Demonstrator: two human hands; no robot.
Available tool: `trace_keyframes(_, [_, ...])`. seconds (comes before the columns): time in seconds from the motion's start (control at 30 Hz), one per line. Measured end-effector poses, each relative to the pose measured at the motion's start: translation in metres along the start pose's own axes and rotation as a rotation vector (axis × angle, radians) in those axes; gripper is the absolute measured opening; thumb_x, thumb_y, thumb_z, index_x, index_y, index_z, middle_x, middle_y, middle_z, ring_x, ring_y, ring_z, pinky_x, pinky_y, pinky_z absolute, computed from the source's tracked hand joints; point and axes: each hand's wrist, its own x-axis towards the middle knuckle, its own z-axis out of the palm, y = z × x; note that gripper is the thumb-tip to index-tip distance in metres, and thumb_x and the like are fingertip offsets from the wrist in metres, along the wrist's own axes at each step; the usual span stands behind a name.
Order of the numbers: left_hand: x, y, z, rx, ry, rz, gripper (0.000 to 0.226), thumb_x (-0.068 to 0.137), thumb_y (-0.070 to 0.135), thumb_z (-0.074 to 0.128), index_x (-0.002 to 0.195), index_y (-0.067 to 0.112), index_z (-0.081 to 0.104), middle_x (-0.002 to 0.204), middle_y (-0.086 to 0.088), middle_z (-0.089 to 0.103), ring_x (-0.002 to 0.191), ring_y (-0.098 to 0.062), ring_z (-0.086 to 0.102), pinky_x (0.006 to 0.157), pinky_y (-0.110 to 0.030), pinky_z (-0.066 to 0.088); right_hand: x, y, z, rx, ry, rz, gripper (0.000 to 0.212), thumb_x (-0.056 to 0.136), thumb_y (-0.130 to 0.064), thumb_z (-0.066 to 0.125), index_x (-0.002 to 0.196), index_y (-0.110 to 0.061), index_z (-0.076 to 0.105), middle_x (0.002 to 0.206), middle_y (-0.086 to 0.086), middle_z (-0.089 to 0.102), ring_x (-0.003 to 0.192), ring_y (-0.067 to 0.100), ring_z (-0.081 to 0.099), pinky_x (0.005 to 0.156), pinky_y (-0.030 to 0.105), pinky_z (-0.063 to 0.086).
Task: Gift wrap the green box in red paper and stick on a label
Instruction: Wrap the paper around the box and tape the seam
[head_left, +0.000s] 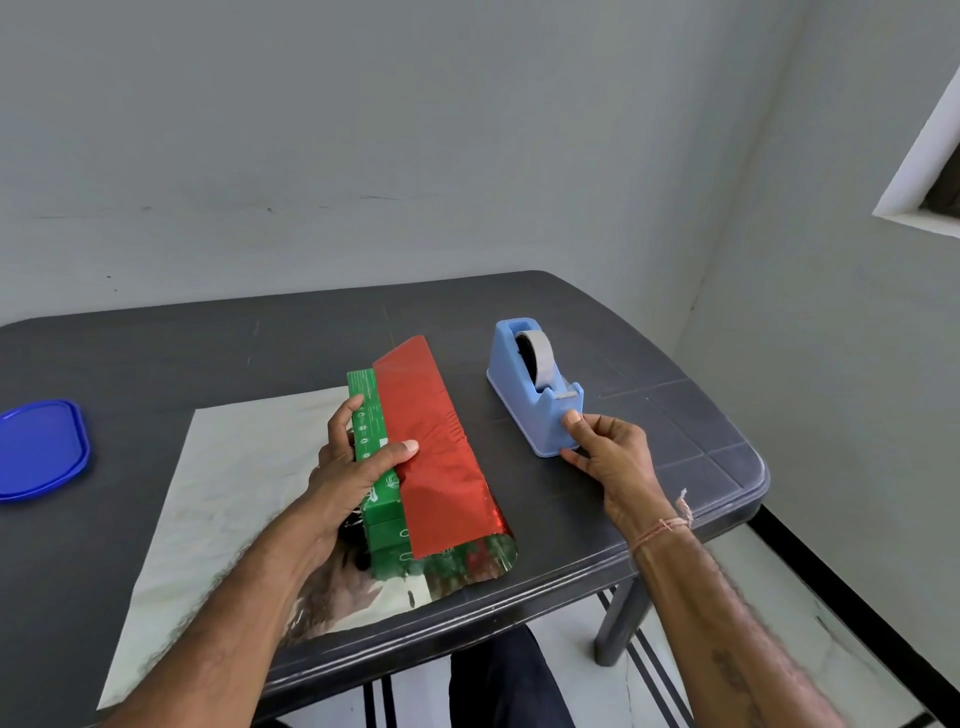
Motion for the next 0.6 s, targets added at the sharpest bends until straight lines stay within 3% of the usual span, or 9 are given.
trace_keyframes(0.07, [0.0, -0.001, 0.0, 0.0, -0.005, 0.006, 0.094, 0.042, 0.073, 0.081, 0.12, 0.078, 0.03, 0.139, 0.007, 0.035, 0.13, -0.023, 0.045, 0.113, -0.047, 0.041, 0.003, -0.002, -0.001, 0.001, 0.007, 0.025, 0.027, 0.092, -0.025, 0.075, 0.098, 0.001, 0.071, 0.107, 0.018, 0.074, 0.103, 0.028, 0.072, 0.086, 0.039, 0.062])
trace_keyframes(0.17, [0.0, 0.0, 0.0, -0.012, -0.002, -0.006, 0.086, 0.042, 0.073, 0.083, 0.11, 0.083, 0.032, 0.143, 0.004, 0.038, 0.129, -0.024, 0.049, 0.113, -0.05, 0.042, 0.004, -0.003, -0.004, -0.03, 0.0, 0.065, 0.024, 0.091, -0.023, 0.076, 0.096, 0.0, 0.072, 0.105, 0.014, 0.075, 0.1, 0.023, 0.073, 0.083, 0.036, 0.064])
trace_keyframes(0.33, [-0.002, 0.0, 0.001, 0.004, 0.003, -0.013, 0.084, 0.042, 0.074, 0.084, 0.105, 0.086, 0.031, 0.144, 0.002, 0.039, 0.13, -0.026, 0.049, 0.112, -0.052, 0.043, -0.005, 0.01, -0.002, -0.379, 0.151, -0.093, 0.018, 0.087, -0.016, 0.079, 0.075, -0.004, 0.074, 0.1, -0.007, 0.077, 0.093, 0.016, 0.072, 0.09, 0.044, 0.061])
trace_keyframes(0.47, [-0.003, 0.002, 0.001, 0.009, 0.008, -0.015, 0.085, 0.043, 0.076, 0.083, 0.107, 0.087, 0.029, 0.142, 0.003, 0.04, 0.129, -0.025, 0.049, 0.112, -0.051, 0.043, -0.014, 0.006, -0.013, -0.287, 0.027, -0.014, 0.016, 0.093, -0.019, 0.075, 0.082, -0.007, 0.078, 0.109, -0.004, 0.077, 0.099, 0.024, 0.073, 0.092, 0.044, 0.061])
trace_keyframes(0.6, [0.0, -0.003, 0.0, -0.003, 0.018, -0.019, 0.095, 0.038, 0.082, 0.085, 0.114, 0.086, 0.029, 0.143, 0.003, 0.043, 0.13, -0.029, 0.05, 0.11, -0.054, 0.045, -0.036, 0.003, -0.024, -0.164, -0.074, 0.005, 0.018, 0.096, -0.021, 0.071, 0.094, -0.004, 0.077, 0.097, 0.007, 0.079, 0.087, 0.014, 0.071, 0.088, 0.032, 0.06])
